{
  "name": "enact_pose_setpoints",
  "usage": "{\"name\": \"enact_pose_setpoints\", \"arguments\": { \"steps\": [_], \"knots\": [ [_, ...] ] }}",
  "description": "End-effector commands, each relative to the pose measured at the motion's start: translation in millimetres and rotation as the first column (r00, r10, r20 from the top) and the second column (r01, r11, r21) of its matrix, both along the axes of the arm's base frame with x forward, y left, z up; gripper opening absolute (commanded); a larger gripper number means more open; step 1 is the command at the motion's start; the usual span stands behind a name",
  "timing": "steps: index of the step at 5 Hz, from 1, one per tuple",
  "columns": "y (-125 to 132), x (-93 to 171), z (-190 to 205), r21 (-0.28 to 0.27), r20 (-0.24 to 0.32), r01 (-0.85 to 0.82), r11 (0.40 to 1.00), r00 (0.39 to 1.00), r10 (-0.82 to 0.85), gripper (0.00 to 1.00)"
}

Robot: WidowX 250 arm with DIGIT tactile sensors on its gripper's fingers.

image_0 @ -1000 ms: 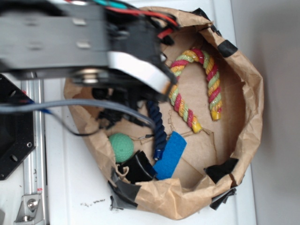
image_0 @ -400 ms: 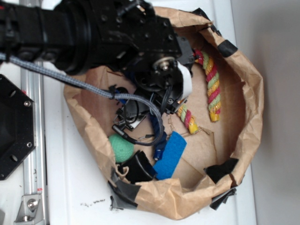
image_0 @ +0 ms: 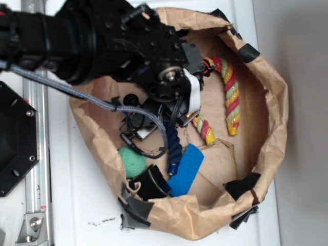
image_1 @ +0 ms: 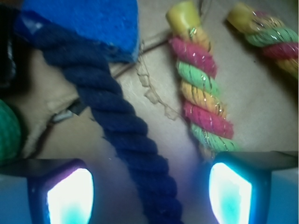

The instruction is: Grab the blue rope.

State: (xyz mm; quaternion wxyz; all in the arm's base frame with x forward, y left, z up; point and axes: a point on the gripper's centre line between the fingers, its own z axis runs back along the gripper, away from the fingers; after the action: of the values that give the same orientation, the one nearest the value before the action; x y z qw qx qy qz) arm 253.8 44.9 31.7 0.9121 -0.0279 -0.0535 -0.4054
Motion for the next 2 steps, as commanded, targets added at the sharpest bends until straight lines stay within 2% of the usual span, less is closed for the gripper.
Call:
{"name": "enact_pose_setpoints", "arguments": {
  "steps": [1, 2],
  "knots": [
    [5, -2, -15, 0.177, -0.02, 0.015, 0.984, 1.0, -0.012, 0.0],
    [19, -5, -24, 0.218, -0.034, -0.037, 0.975, 0.998, 0.046, 0.0]
  ]
}}
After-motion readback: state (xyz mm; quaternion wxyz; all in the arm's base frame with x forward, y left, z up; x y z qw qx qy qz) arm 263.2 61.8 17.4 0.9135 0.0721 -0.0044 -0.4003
